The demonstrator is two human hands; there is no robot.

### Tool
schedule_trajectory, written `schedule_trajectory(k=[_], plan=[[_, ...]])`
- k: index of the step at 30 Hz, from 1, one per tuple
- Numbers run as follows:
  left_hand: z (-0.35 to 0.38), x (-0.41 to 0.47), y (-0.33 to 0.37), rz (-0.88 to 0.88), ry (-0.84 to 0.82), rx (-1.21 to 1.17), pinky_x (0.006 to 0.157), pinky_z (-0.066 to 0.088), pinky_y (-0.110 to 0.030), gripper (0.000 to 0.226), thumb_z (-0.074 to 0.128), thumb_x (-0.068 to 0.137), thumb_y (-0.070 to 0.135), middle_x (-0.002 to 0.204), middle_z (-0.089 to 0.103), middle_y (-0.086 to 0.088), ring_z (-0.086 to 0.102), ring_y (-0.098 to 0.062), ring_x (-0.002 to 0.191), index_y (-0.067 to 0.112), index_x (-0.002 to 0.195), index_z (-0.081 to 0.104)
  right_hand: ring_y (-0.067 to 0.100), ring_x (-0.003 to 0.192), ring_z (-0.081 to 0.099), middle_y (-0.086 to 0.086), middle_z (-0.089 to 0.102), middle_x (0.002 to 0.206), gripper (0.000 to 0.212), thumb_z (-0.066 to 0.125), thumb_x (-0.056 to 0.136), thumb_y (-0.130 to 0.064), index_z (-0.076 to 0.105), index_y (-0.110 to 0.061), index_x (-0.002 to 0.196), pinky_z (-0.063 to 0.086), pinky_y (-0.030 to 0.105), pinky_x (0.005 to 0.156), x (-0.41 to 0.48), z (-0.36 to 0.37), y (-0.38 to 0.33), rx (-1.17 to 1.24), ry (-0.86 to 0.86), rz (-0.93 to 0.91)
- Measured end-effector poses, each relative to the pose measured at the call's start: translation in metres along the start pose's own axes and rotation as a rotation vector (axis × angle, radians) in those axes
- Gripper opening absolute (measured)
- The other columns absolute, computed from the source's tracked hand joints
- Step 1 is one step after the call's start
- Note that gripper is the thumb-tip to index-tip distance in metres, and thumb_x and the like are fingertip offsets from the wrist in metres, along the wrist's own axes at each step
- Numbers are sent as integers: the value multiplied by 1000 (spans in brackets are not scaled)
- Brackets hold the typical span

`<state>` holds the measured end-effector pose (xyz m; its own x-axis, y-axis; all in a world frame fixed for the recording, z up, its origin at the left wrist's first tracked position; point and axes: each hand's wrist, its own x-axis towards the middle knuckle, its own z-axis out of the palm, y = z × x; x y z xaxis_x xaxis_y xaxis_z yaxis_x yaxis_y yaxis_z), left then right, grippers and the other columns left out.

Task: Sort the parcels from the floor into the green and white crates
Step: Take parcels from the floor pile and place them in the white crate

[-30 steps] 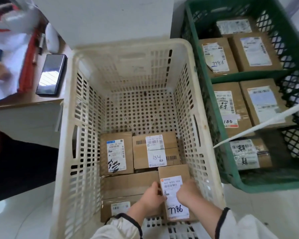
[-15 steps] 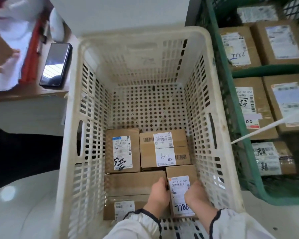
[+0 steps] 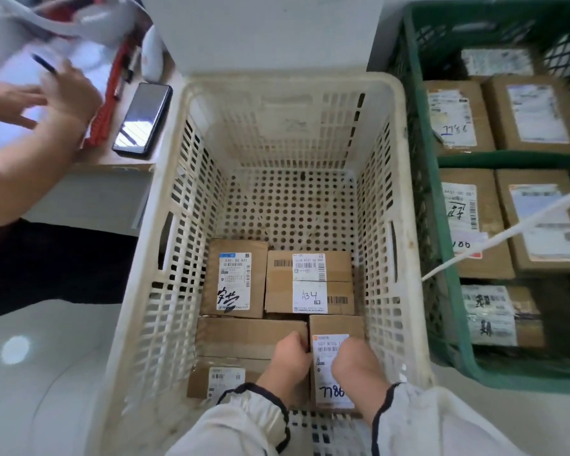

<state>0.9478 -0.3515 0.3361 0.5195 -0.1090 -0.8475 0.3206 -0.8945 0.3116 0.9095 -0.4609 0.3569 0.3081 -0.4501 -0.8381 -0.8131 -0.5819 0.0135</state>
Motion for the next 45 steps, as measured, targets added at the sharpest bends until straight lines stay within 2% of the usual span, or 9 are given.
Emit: schedule_trajectory(k=[3,7,11,17,20,23,25,29,45], plan=[[-28,-16,8,-13,78,-80,83,51,-27,27,54,92,11,111,64,-8,63,-22,101,10,119,54,21,87,64,5,65,102,27,48,87,-12,57,-8,112,53,28,69,-16,-22,-14,28,28,-158],[-72,-59,12,40,264,-308,50,43,-14,28,57,93,17,91,63,3,66,-12,75,10,120,55,20,76,54,6,62,102,24,48,88,-23,55,-9,106,38,22,53,-49,-73,-40,143,55,-374],[-108,-114,15,88,433,-471,65,51,-22,29,57,94,20,98,63,4,65,-8,79,14,122,54,20,65,49,6,54,80,12,46,88,-19,46,-9,81,35,24,52,-91,-128,-66,223,46,-555],[-140,-214,21,185,696,-688,56,43,-19,20,56,92,31,104,65,6,65,-6,84,32,112,54,15,48,32,0,37,59,30,45,90,-22,37,-13,62,24,24,44,-170,-177,-89,203,127,-747],[-142,-271,1,221,840,-778,61,47,-22,20,56,92,31,95,68,6,68,-12,85,31,113,55,17,51,40,3,43,62,28,45,91,-26,48,-7,70,31,26,46,-214,-180,-94,144,144,-878],[-134,-328,-35,223,974,-842,65,51,-22,23,57,93,28,97,67,3,68,-14,84,26,116,55,25,72,57,12,57,81,45,45,91,-29,52,9,114,46,33,60,-264,-169,-104,107,148,-1003],[-124,-365,-66,209,1073,-898,60,48,-13,22,58,93,24,98,66,1,67,-11,79,23,115,56,23,69,51,10,52,79,19,43,90,-32,40,-14,91,39,32,57,-302,-151,-109,26,173,-1112],[-91,-435,-140,124,1245,-1007,51,41,-9,18,58,93,21,94,67,-1,65,-15,80,23,111,57,28,79,49,12,52,84,27,44,88,-31,48,-4,86,34,31,67,-373,-91,-117,-66,173,-1274],[162,-702,-423,-443,1739,-1302,63,43,-22,19,59,92,24,92,66,0,65,-12,76,22,111,58,24,57,45,8,45,61,32,52,87,-28,40,-11,63,32,26,51,-644,292,-6,-517,-315,-1691]])
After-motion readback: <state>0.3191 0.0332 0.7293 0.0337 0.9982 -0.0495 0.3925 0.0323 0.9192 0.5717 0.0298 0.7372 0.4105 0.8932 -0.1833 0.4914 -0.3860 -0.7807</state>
